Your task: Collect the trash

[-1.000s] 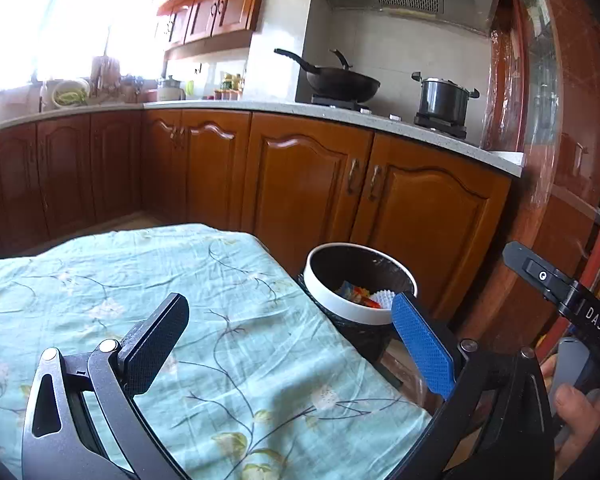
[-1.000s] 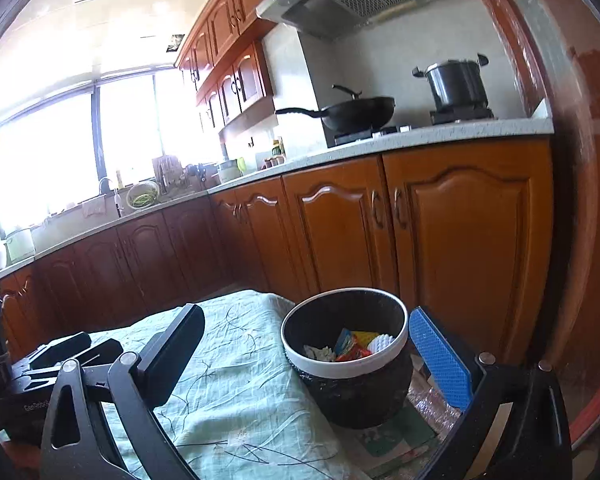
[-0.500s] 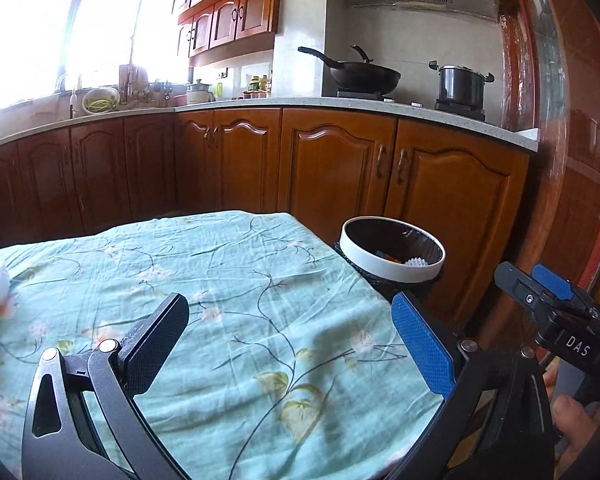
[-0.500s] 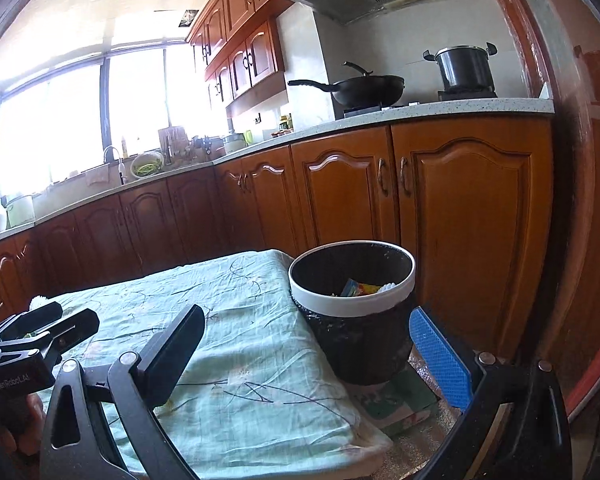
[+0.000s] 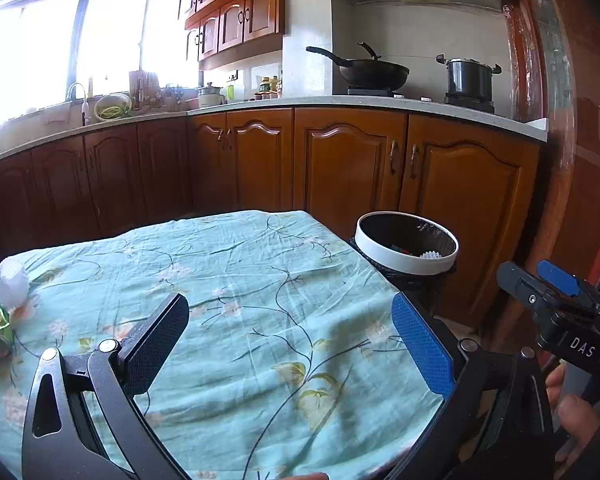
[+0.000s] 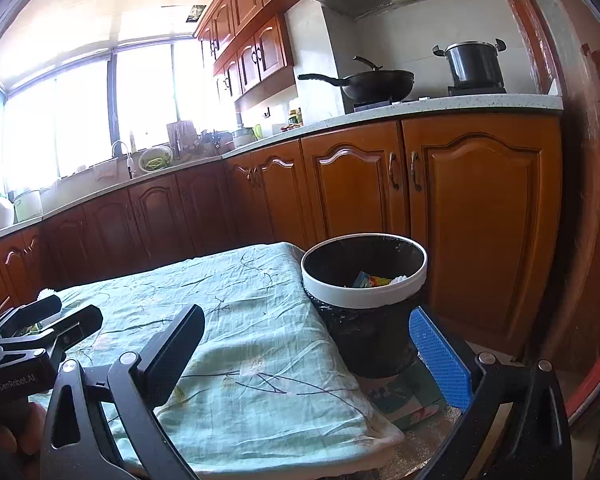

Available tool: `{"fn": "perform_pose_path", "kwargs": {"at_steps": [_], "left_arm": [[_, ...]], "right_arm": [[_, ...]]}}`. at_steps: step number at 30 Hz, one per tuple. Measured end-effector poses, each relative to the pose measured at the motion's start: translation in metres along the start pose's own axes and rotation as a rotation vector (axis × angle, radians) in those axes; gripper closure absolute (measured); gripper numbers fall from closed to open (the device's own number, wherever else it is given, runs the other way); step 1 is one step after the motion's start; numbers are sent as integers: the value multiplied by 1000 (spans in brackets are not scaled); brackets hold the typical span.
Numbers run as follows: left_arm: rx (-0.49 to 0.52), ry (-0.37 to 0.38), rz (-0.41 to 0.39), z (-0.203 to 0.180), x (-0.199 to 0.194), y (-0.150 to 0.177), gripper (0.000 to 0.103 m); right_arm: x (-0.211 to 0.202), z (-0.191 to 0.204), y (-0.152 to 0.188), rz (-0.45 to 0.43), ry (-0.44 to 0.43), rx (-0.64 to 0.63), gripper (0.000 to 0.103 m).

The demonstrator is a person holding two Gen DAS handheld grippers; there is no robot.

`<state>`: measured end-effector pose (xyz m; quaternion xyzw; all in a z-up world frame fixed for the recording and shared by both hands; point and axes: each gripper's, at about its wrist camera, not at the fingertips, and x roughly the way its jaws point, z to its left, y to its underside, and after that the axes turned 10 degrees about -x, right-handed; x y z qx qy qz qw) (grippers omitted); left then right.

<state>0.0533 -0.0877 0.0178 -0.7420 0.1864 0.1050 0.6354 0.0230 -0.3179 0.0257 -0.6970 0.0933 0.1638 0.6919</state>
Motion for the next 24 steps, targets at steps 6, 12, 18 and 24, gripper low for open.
{"fn": "perform_pose_path", "kwargs": {"at_steps": [6,12,18,24], "left_arm": [[6,-7,-5,-2,-2,0,0],[8,-13,-4,-4,-2,1,0],[-4,-11,6,-3,-1,1,0],[-11,-12,8,-2,-1,0,0]], "right_arm": [[0,-1,1,4,-2,8,0],[0,1,-1,5,-6,0,0],[-1,2,-1,5,-11,1,0],[-1,3,-1,7,-10,-3,0]]}}
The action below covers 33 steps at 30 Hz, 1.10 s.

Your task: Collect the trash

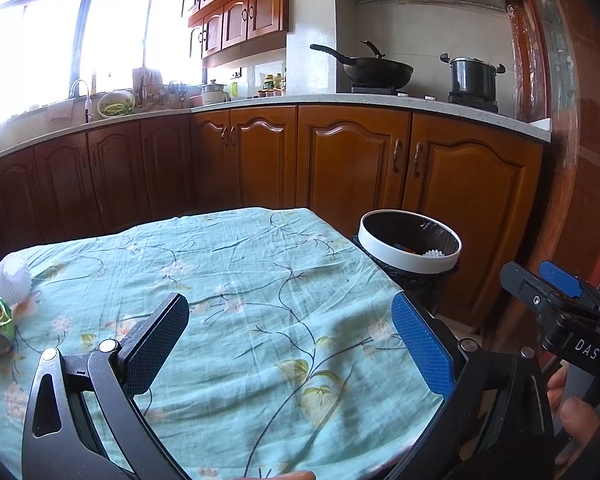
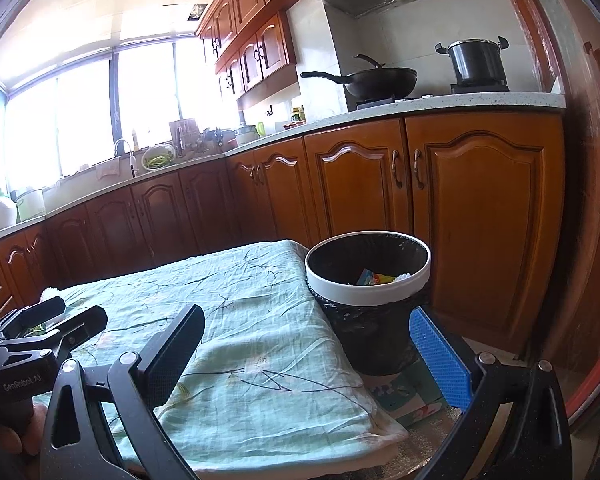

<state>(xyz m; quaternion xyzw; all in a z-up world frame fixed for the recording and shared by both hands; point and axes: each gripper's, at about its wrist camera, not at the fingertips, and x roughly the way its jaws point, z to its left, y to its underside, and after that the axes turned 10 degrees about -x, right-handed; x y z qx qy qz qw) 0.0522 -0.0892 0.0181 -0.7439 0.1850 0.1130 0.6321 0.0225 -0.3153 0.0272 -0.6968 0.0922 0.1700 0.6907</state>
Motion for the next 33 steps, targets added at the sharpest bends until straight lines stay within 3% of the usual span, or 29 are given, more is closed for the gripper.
{"fn": "perform_pose_path", "kwargs": {"at_steps": [33], "left_arm": [[7,-9,-1,-1,-1,1,0]], "right_arm": [[5,3,-5,4,-27,-4,0]]}}
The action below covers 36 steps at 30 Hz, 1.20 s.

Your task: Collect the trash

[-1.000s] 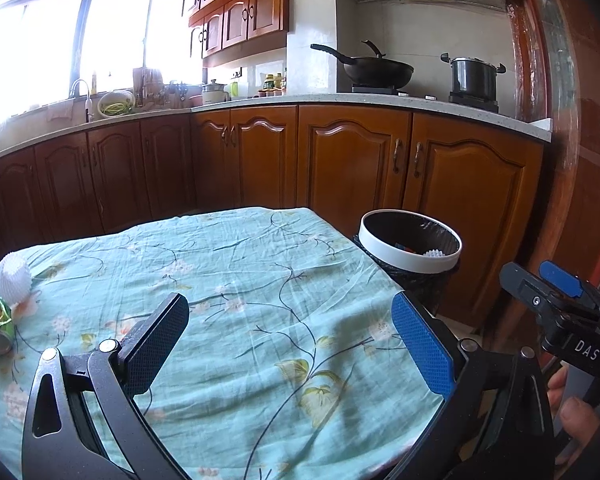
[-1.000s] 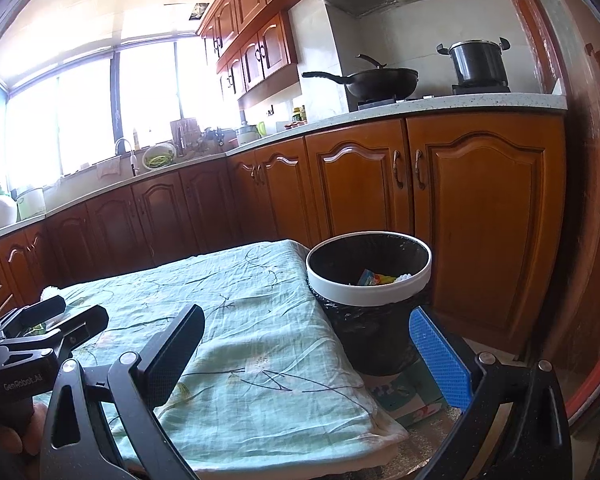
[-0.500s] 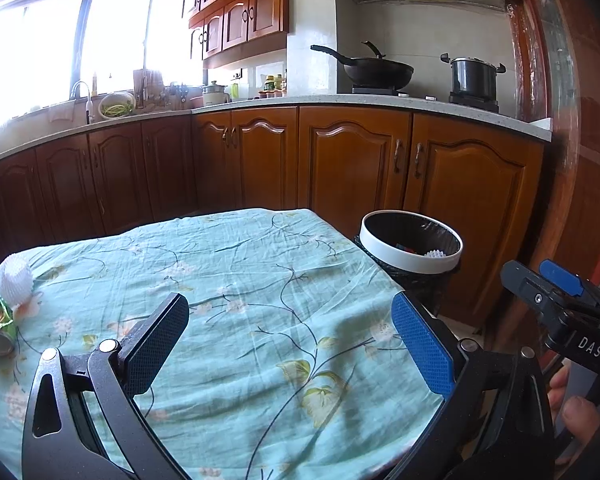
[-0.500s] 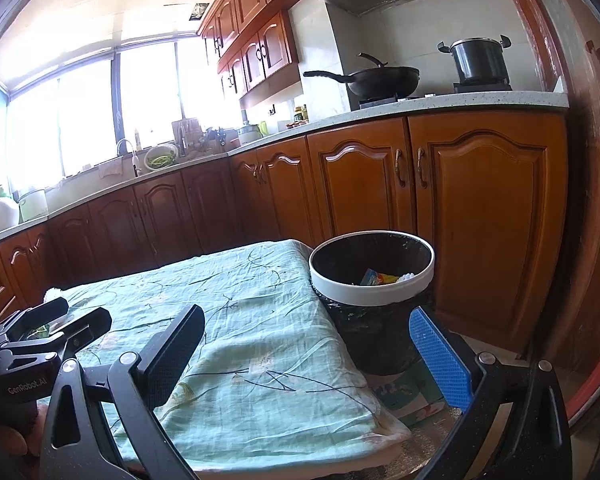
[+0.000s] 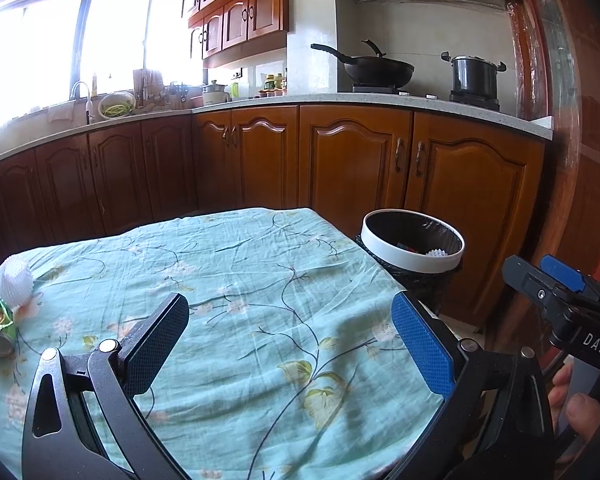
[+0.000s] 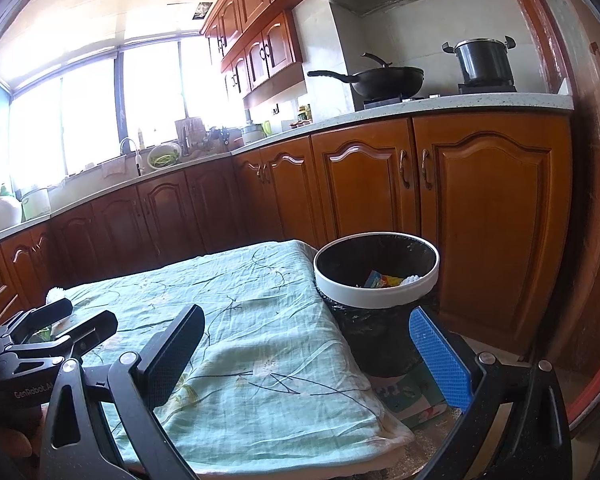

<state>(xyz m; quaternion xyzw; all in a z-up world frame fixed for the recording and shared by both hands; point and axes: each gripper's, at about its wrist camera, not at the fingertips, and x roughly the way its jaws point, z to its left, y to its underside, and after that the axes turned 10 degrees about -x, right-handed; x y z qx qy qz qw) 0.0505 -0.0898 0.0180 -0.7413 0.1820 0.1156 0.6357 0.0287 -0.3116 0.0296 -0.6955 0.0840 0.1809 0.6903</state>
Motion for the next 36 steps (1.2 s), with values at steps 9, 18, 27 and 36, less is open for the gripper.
{"fn": "perform_pose_path", "kwargs": {"at_steps": [9,18,27,36], "left_arm": [[0,1,9,1,4,-1,0],[-1,-2,12,1,7,-2,0],[0,-1,15,1,7,-2,0],[-2,1,22,4,9,-2,0]], "right_arm": [[1,0,-1,3,-4,3,0],[3,0,-2,4,-8,5,0],[4,-2,-3,1,-13,7,0],[6,-1,-5,3,-16,9,0]]}}
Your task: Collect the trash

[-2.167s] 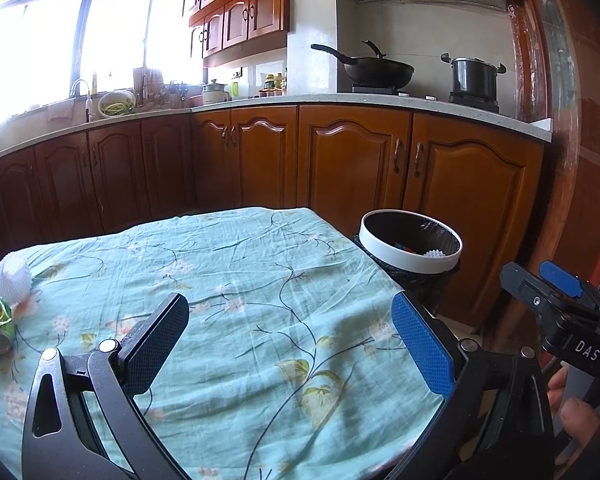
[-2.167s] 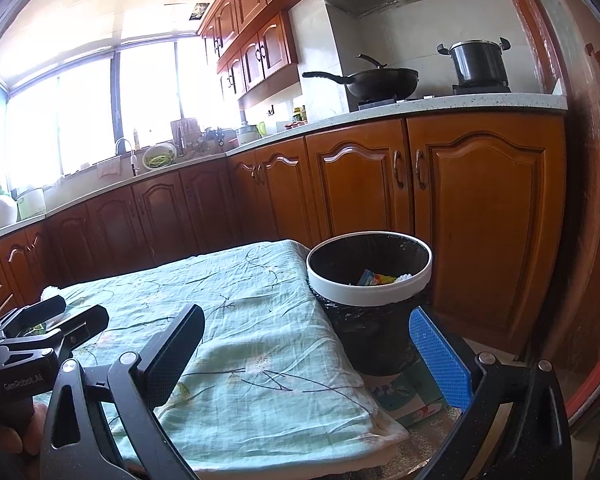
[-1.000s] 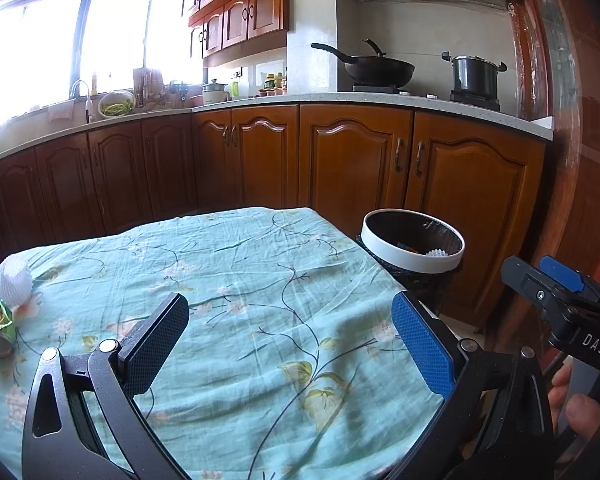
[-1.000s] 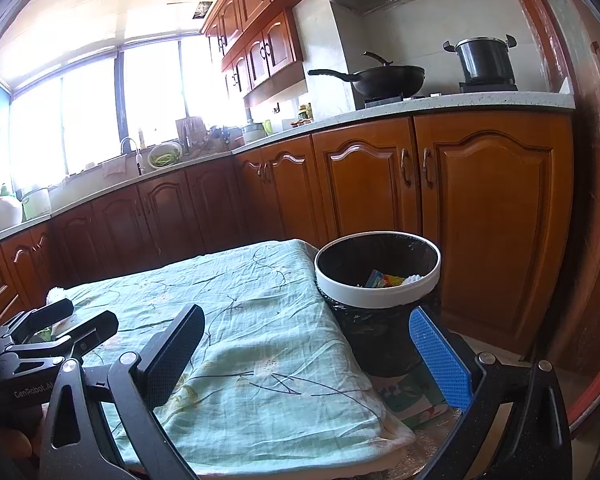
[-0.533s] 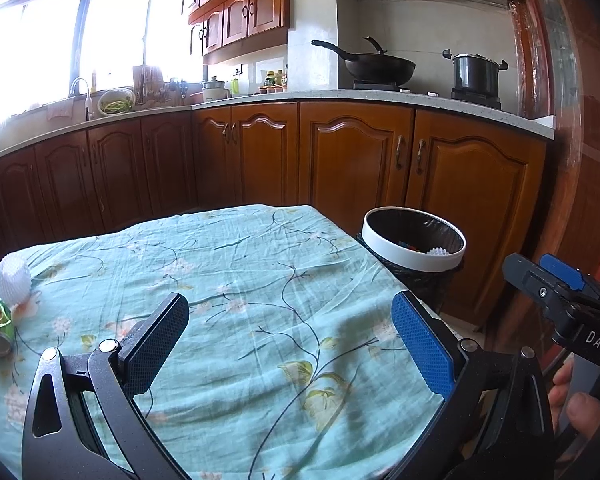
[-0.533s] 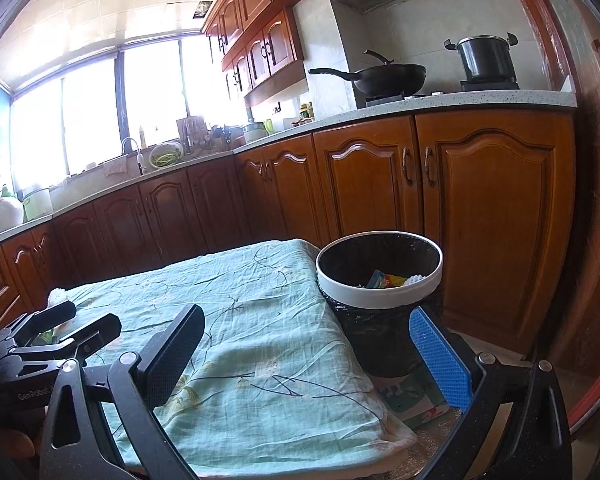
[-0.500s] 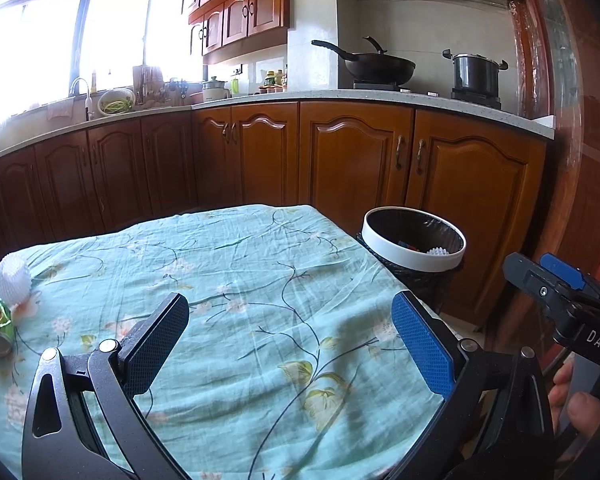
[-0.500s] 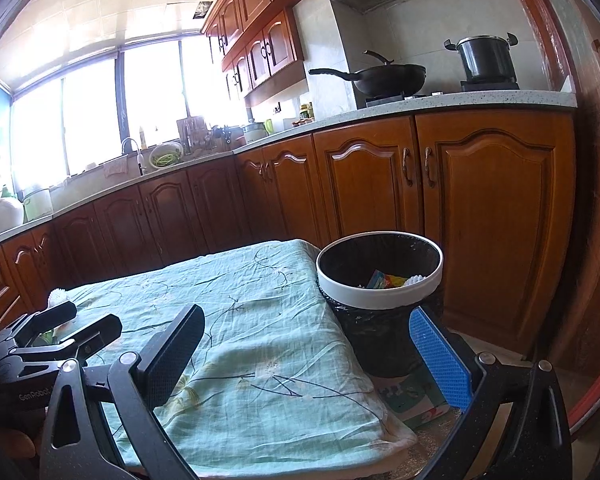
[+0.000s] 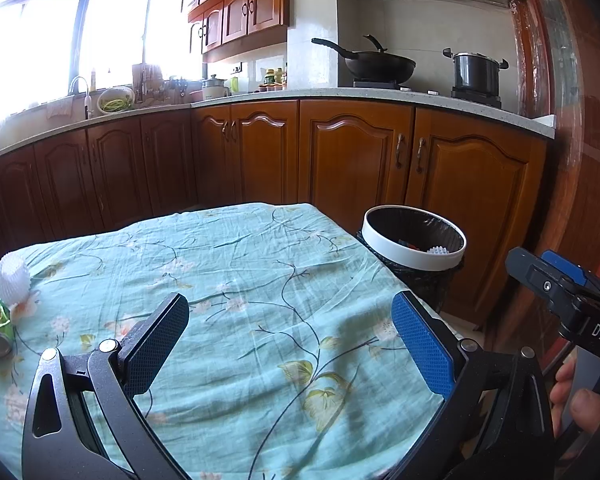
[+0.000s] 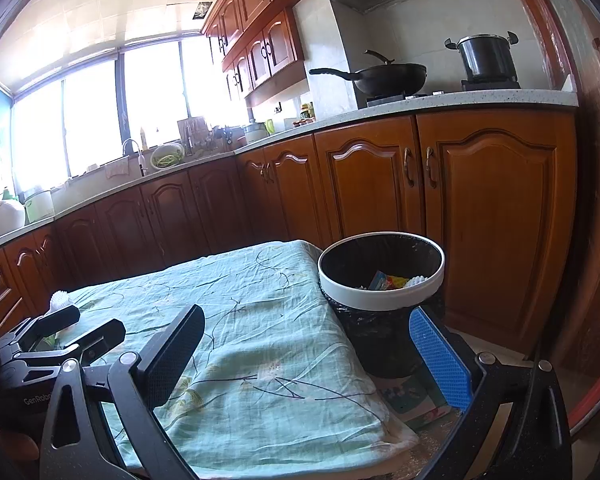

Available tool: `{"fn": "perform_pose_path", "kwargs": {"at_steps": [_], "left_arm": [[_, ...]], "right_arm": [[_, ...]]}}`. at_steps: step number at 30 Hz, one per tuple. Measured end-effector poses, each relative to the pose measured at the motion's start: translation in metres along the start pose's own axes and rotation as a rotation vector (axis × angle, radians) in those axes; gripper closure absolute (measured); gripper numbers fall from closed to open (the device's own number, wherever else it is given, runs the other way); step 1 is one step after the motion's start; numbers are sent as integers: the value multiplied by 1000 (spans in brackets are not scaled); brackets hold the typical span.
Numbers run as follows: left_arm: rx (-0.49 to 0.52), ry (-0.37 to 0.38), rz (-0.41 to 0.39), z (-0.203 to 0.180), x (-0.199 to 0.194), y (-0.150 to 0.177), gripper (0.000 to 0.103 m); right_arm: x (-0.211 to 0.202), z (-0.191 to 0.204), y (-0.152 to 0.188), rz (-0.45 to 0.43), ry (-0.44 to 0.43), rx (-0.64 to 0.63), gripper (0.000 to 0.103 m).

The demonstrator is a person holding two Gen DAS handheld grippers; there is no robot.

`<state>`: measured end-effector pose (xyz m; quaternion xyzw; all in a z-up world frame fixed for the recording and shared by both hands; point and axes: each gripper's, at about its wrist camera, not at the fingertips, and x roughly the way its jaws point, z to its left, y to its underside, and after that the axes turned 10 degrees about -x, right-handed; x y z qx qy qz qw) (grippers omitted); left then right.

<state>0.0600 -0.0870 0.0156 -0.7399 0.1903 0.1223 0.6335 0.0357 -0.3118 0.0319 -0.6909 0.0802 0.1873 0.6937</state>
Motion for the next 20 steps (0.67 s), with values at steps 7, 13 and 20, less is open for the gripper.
{"fn": "perform_pose_path", "kwargs": {"at_steps": [7,13,20], "left_arm": [[-2,3,8,3,3,-1,0],[-1,9,2,3,3,-1,0],[-4,19,7,2,5,-1,0]], "right_arm": [[3,1,-1,5,-2,0,0],[3,2,-2,3,-3,-1,0],[6,1,-5,14,-5,0,0]]}}
